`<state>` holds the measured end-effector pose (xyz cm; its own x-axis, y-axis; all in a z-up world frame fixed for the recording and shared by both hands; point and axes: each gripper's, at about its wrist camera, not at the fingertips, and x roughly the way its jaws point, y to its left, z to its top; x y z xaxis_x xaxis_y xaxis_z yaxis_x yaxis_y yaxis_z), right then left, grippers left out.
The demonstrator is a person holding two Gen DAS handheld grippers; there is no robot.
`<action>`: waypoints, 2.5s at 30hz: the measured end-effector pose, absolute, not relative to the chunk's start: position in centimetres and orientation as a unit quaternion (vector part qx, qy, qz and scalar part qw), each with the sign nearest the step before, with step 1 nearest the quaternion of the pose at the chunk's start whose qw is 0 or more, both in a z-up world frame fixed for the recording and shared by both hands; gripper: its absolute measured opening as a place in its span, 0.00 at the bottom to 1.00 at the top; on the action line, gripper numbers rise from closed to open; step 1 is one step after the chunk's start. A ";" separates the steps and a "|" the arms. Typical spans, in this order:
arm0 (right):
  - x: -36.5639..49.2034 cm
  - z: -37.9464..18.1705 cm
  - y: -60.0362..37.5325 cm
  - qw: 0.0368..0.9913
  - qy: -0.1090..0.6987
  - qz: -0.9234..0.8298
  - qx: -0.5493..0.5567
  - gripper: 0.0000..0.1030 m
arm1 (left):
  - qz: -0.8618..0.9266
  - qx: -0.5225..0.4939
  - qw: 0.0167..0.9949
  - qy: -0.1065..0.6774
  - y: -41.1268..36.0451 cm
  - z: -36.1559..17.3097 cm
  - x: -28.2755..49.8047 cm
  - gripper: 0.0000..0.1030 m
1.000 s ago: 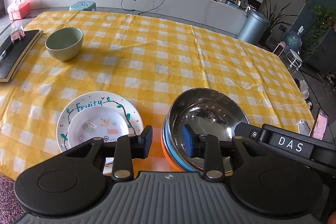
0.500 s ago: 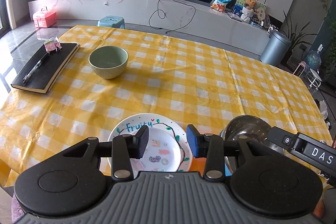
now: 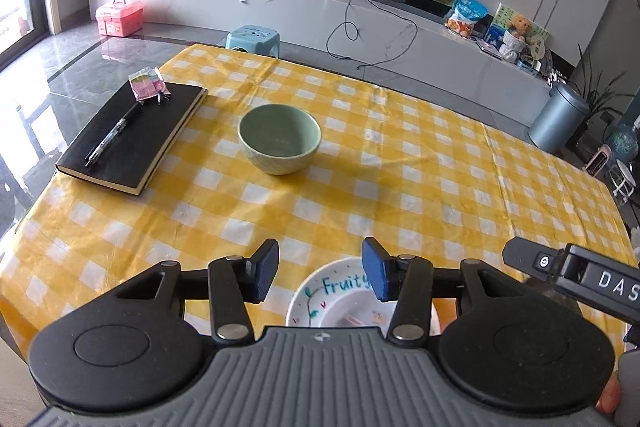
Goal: Organize plates and bowls
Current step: 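Move both grippers toward the pale green bowl, then close both grippers on the pale green bowl rim, then carry the green bowl with both grippers over the blue bowl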
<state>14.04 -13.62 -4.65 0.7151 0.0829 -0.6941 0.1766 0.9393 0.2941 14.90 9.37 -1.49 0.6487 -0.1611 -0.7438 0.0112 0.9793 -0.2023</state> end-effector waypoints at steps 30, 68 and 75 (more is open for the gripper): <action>36.8 -11.4 -4.1 0.832 0.512 0.065 0.201 0.27 | -0.025 -0.101 0.879 0.466 15.6 -8.3 32.6 0.30; 24.3 -6.4 -8.9 0.820 0.509 0.070 0.252 0.12 | -0.044 -0.144 0.881 0.449 11.0 -2.1 20.9 0.08; 17.0 -4.0 -13.3 0.831 0.484 0.051 0.268 0.12 | -0.071 -0.149 0.881 0.443 7.4 -0.6 15.6 0.08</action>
<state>16.99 -13.33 -4.02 0.5257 0.3439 -0.7780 0.1750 0.8513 0.4946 15.57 7.42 -0.59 0.5981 -0.2573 -0.7590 -0.0071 0.9453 -0.3261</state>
